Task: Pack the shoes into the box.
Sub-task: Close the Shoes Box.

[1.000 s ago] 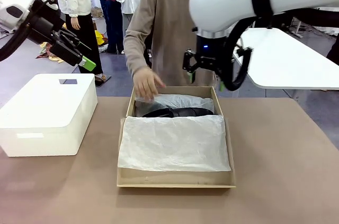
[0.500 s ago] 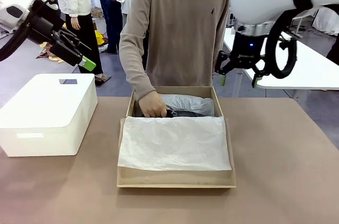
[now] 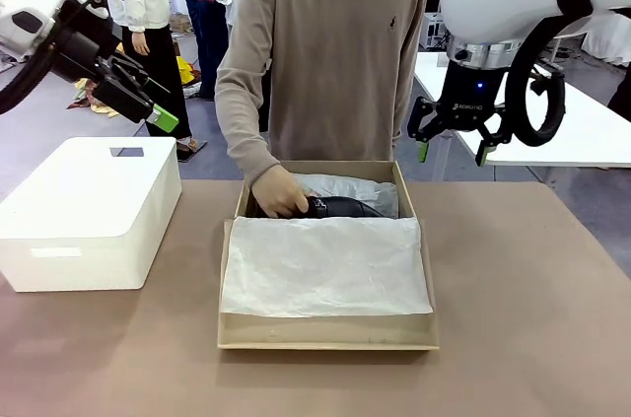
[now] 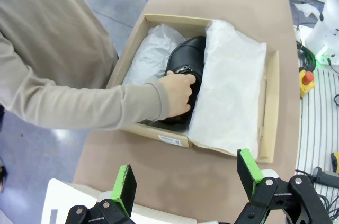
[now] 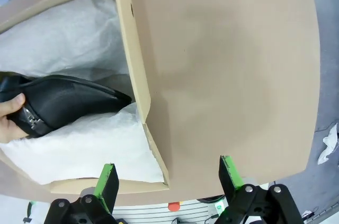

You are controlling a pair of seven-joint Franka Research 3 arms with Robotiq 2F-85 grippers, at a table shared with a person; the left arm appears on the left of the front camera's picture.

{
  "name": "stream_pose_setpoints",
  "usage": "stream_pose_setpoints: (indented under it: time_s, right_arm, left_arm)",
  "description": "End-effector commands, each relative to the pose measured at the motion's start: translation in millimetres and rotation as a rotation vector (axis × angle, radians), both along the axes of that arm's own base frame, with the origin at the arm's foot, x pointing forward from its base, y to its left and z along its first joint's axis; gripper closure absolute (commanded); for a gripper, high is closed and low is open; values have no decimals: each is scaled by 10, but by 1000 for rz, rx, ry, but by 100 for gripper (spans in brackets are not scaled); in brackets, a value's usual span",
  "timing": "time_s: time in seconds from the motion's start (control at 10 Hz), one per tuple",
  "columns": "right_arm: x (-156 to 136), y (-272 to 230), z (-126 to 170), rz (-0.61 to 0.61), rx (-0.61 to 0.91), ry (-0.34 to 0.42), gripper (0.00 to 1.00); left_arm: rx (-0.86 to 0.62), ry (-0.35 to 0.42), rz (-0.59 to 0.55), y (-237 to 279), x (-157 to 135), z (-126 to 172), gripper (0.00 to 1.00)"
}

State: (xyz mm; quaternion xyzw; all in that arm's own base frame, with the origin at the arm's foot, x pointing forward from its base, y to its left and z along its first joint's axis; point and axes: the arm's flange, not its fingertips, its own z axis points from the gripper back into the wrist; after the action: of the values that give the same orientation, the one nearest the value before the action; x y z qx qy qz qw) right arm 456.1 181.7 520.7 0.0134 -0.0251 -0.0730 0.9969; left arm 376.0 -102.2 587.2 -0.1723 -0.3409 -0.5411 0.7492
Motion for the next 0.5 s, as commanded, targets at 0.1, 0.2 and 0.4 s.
stream_pose_setpoints:
  time_s: [0.1,0.2,0.4]
  right_arm:
    - [41,11,24,-20,-1,-8,0]
    - [41,11,24,-20,-1,-8,0]
    - [0,2,-1,0,0,0,0]
  left_arm:
    - [-13,-6,-17,14,1,4,0]
    - [-13,-6,-17,14,1,4,0]
    - [-13,-6,-17,14,1,4,0]
